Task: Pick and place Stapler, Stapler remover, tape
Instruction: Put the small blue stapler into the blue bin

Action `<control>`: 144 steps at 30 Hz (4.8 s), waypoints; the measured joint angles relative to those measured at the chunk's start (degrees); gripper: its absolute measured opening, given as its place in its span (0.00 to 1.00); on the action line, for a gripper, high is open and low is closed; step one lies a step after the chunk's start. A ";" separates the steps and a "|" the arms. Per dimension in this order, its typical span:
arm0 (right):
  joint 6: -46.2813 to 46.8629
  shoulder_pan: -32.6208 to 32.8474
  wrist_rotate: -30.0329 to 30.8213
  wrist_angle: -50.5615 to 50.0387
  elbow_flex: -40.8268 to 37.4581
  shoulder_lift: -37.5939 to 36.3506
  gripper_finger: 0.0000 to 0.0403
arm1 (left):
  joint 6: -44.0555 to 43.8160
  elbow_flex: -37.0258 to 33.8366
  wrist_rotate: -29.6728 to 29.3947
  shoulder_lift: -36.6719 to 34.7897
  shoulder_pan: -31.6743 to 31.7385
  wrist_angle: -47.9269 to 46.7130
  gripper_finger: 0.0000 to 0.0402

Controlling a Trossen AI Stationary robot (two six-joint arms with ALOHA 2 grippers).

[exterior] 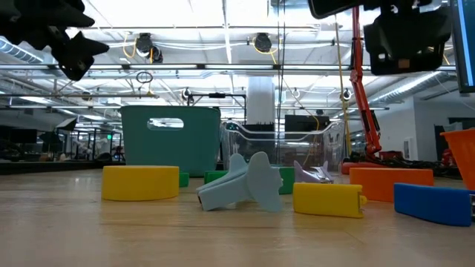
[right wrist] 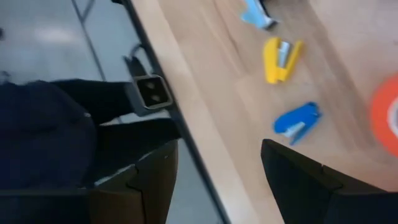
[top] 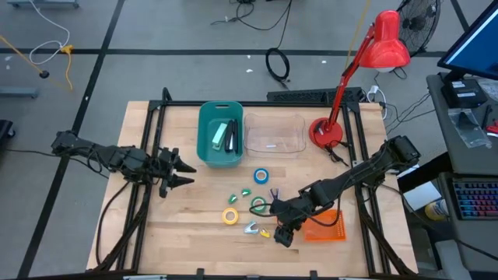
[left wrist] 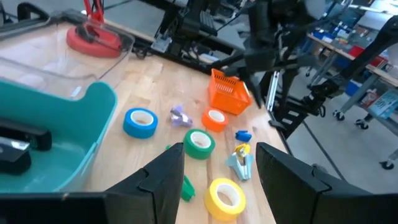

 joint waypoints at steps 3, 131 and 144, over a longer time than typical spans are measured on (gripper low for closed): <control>0.36 0.00 0.01 1.79 0.00 0.00 0.56 | -1.41 0.00 0.03 0.00 0.00 -1.16 0.50; 25.91 2.38 7.71 -17.98 14.78 22.40 0.56 | 0.68 0.00 3.32 0.00 0.00 -3.29 0.50; 28.33 2.36 7.38 -17.89 14.75 22.45 0.56 | 0.67 0.00 3.37 0.00 0.00 -3.32 0.50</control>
